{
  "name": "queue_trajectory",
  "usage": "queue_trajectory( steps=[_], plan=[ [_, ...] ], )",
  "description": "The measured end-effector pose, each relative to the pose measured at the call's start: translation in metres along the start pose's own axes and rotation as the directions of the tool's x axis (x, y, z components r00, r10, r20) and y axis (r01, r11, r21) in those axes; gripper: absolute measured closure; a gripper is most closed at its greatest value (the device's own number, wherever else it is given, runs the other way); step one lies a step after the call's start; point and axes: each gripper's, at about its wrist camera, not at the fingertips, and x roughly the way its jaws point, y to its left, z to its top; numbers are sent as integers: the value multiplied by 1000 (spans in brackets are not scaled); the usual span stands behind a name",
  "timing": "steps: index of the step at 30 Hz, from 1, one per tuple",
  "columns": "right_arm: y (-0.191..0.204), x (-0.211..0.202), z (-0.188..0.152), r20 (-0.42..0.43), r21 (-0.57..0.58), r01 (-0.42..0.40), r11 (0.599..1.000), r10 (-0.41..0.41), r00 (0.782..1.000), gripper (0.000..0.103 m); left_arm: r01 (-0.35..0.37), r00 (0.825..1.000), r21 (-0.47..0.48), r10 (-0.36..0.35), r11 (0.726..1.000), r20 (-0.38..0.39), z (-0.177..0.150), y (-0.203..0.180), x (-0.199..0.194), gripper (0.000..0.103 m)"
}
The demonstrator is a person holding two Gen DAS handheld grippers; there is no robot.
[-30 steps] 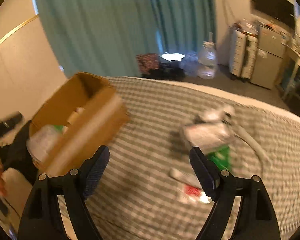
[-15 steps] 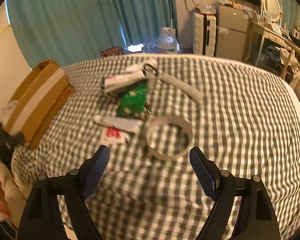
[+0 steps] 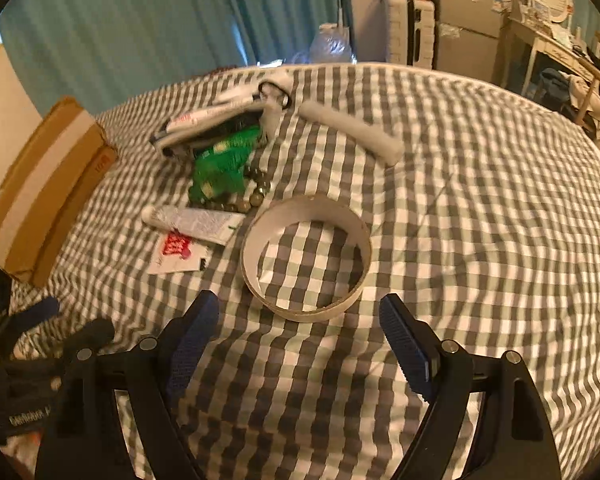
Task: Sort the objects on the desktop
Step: 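Grasp the white toothpaste tube with the left tool while the right tool grasps the tape roll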
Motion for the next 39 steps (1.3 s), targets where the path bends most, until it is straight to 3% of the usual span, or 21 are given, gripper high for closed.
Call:
queue_trajectory(
  steps=[9,14,23,26,30,34,37,39],
  plan=[
    [-1,36,10,-32,-52,34,998,-36,999,21,27,999,-31,-28,999,-25,24,-1,41,0],
    [3,48,17,-2,-91,43,995,-44,999,21,55,998,-25,-55,998,-21,32,-4,52,0],
    [-31,31,29,67,81,-25,996,20,998,21,123,992,74,-122,990,-21,52,-20,64,0],
    [-38,33,29,51,116,-33,993,27,998,21,102,994,167,-105,981,7,60,-32,65,0],
    [-37,34,30,46,114,-39,993,34,998,21,70,997,343,-76,937,6,73,-46,76,0],
    [-35,38,26,29,101,-31,994,28,999,21,139,990,457,-125,878,-60,83,-49,82,1],
    [-35,40,26,28,104,-30,994,27,999,21,164,986,539,-139,826,-87,77,-56,78,25],
    [-36,40,26,27,110,-34,993,31,999,21,194,981,554,-164,809,-105,73,-57,75,35]
  ],
)
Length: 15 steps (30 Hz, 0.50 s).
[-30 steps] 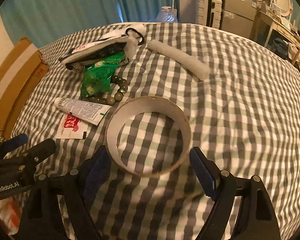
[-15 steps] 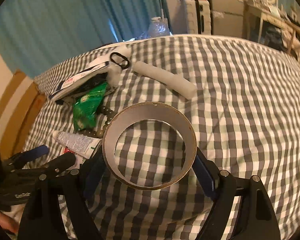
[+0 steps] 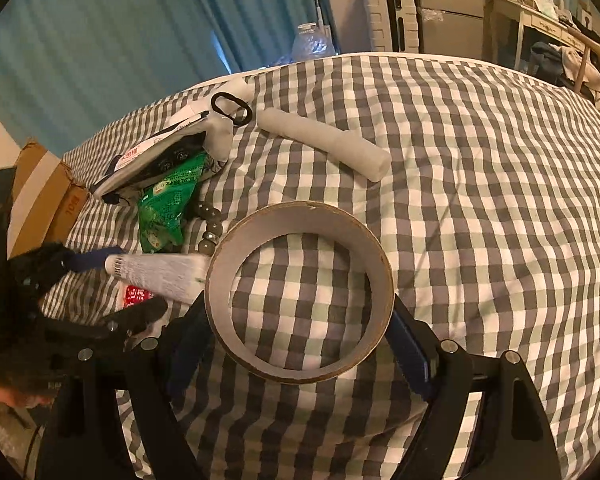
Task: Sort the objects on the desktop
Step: 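Grasp the white toothpaste tube with the left tool while the right tool grasps the tape roll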
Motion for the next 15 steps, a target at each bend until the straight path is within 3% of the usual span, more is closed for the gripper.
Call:
queue_trajectory(
  steps=[2,6,7,13,14,15],
  plan=[
    [0,1,0,-5,4,-2,1000,2,1000,21,-5,1000,3,5,1000,3,-1,-2,-3,43],
    [1,-1,-1,-9,8,-4,1000,4,1000,21,37,999,-13,-38,999,-5,-1,-12,-12,83],
    [0,-3,-2,-10,10,-4,1000,4,1000,21,44,999,-1,-44,999,-10,-2,-17,-15,87],
    [-14,-14,-1,1,49,44,998,-44,999,21,49,999,127,-46,991,-25,-10,-51,-23,85],
    [-18,-17,-1,3,67,49,997,-50,999,21,52,999,129,-49,990,-22,-6,-54,-24,83],
    [-25,-19,0,4,94,43,995,-44,999,21,49,999,128,-47,991,-21,-2,-57,-23,73]
  ],
)
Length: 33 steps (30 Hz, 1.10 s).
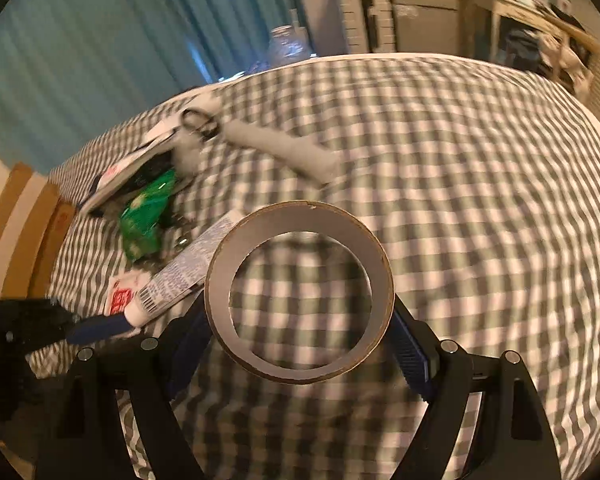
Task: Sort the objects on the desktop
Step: 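Grasp the white toothpaste tube with the left tool while the right tool grasps the tape roll, then carry the toothpaste tube and tape roll to the cardboard box and release both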
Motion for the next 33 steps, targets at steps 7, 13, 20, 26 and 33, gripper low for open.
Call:
queue_trajectory(
  steps=[7,13,20,26,33],
  plan=[
    [-36,-8,4,12,167,-63,984,62,998,21,-34,999,-16,34,999,9,31,0,5,35],
    [-27,-6,5,6,118,-45,992,44,999,21,-2,997,-11,1,1000,-79,36,6,28,56],
    [-34,-5,4,-2,135,-45,990,46,999,21,28,998,-35,-30,999,-58,32,-10,28,81],
    [-34,-7,1,-10,131,-39,991,41,999,21,22,997,-85,-28,996,-72,48,-20,39,38],
    [-34,-7,-2,-20,126,-32,991,35,999,21,-36,998,-173,27,984,-55,54,-16,44,78]
  ],
)
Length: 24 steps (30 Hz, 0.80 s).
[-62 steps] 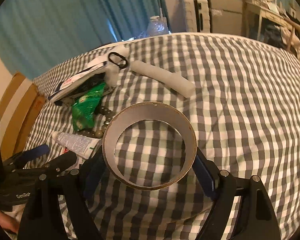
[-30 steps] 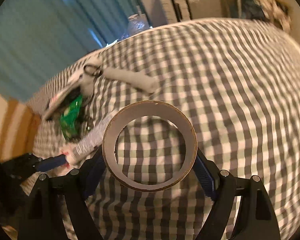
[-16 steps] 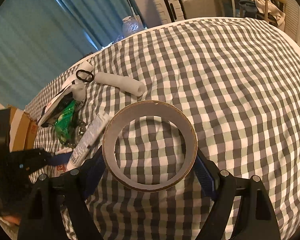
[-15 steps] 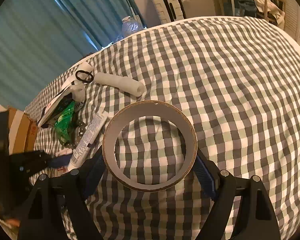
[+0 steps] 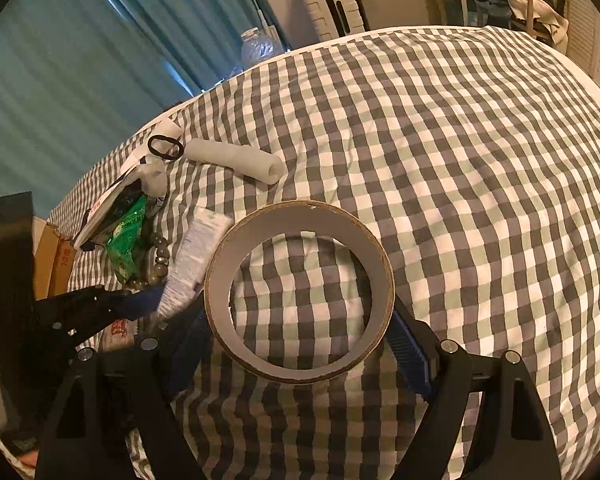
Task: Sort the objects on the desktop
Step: 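Carry the toothpaste tube and tape roll to the cardboard box and release both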
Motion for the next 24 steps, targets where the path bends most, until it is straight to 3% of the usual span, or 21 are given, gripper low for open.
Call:
queue_trajectory(
  steps=[3,5,7,11,15,18,24],
  plan=[
    [5,-1,-3,-7,-35,30,999,-30,1000,21,27,999,-113,-23,993,32,-9,15,-13,78],
    [9,-4,-6,-9,-54,40,998,-41,999,21,124,992,-264,-112,957,62,-21,29,-25,78],
    [15,-12,-9,0,-70,47,996,-47,999,21,175,983,-366,-143,914,113,-36,41,-41,78],
    [33,-33,-18,7,-118,49,992,-49,999,21,203,977,-402,-160,893,139,-65,45,-63,78],
    [54,-54,-34,16,-172,38,984,-36,999,21,151,983,-375,-98,915,156,-88,50,-97,78],
    [74,-74,-45,32,-221,32,975,-25,999,21,135,979,-384,-64,913,194,-107,59,-129,78],
    [117,-121,-62,75,-298,-29,954,53,996,21,147,963,-436,-28,888,269,-113,86,-175,78]
  ],
)
